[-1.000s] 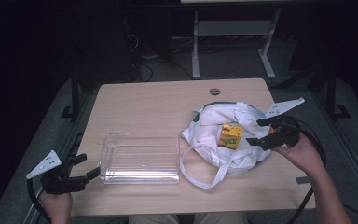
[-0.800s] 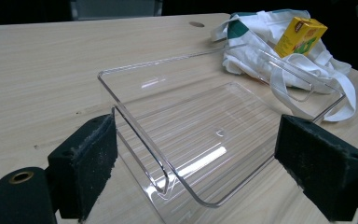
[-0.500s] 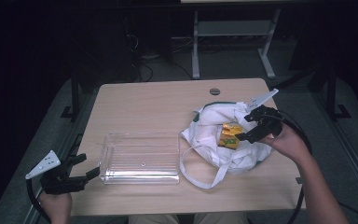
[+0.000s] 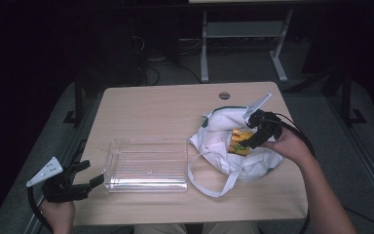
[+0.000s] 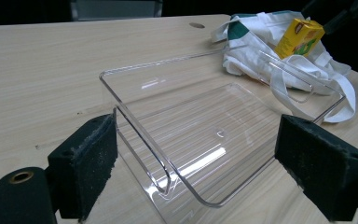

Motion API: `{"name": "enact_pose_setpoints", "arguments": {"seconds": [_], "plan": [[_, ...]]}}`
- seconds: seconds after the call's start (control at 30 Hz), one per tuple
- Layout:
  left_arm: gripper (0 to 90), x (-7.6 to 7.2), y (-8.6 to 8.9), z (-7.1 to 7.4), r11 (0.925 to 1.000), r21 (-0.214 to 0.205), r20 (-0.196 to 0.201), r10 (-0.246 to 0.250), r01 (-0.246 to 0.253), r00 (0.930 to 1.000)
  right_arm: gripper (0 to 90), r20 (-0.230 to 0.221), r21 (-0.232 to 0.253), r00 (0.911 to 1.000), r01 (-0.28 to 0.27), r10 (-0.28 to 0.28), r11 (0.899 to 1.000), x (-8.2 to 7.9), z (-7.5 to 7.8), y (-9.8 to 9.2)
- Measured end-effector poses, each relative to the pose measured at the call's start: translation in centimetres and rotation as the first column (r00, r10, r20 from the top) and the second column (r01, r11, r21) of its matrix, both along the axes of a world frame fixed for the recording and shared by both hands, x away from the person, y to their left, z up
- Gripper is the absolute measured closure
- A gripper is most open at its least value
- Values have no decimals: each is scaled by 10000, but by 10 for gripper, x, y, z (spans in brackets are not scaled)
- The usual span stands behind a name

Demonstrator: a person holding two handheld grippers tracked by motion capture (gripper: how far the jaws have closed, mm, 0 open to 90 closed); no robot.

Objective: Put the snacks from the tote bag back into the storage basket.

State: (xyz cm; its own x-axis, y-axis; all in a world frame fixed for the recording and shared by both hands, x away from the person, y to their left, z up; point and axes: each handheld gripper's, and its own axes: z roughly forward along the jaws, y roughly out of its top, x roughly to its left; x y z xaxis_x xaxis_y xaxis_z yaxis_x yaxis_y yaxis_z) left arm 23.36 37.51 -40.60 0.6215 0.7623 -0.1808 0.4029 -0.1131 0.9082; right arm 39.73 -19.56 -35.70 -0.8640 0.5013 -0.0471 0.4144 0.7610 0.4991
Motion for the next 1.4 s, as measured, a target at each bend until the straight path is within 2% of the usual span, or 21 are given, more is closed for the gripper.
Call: {"name": "enact_pose_setpoints", "arguments": {"seconds": [0.2, 0.47, 0.63, 0.77, 0.9, 1.13, 1.3, 1.4], "plan": [[128, 0, 1, 0, 10000, -56, -1, 25, -25, 10000, 229, -127, -248, 9998, -170, 166, 9995, 7, -7, 6], [128, -1, 2, 1, 10000, -70, 17, 37, -37, 10000, 330, -215, -751, 9988, -452, 437, 9962, 11, -15, 14], [127, -1, 2, 1, 10000, -79, 40, 45, -45, 10000, 379, -196, -988, 9988, -463, 445, 9940, 13, -18, 16], [128, -1, 2, 1, 9999, -124, 57, 76, -75, 10000, 433, -393, -1061, 9975, -619, 581, 9924, 15, -21, 19], [127, -1, 3, 1, 9999, -126, 56, 77, -76, 10000, 455, -325, -1248, 9971, -717, 682, 9896, 15, -20, 20], [128, -1, 3, 1, 9999, -123, 48, 71, -71, 10000, 486, -261, -1307, 9976, -667, 638, 9892, 14, -18, 21], [128, -1, 3, 1, 9998, -144, 43, 97, -96, 9999, 500, -437, -1115, 9981, -489, 442, 9926, 17, -16, 20], [127, -1, 3, 1, 9998, -171, 57, 125, -124, 9999, 502, -473, -1185, 9977, -537, 484, 9915, 18, -14, 21]]}}
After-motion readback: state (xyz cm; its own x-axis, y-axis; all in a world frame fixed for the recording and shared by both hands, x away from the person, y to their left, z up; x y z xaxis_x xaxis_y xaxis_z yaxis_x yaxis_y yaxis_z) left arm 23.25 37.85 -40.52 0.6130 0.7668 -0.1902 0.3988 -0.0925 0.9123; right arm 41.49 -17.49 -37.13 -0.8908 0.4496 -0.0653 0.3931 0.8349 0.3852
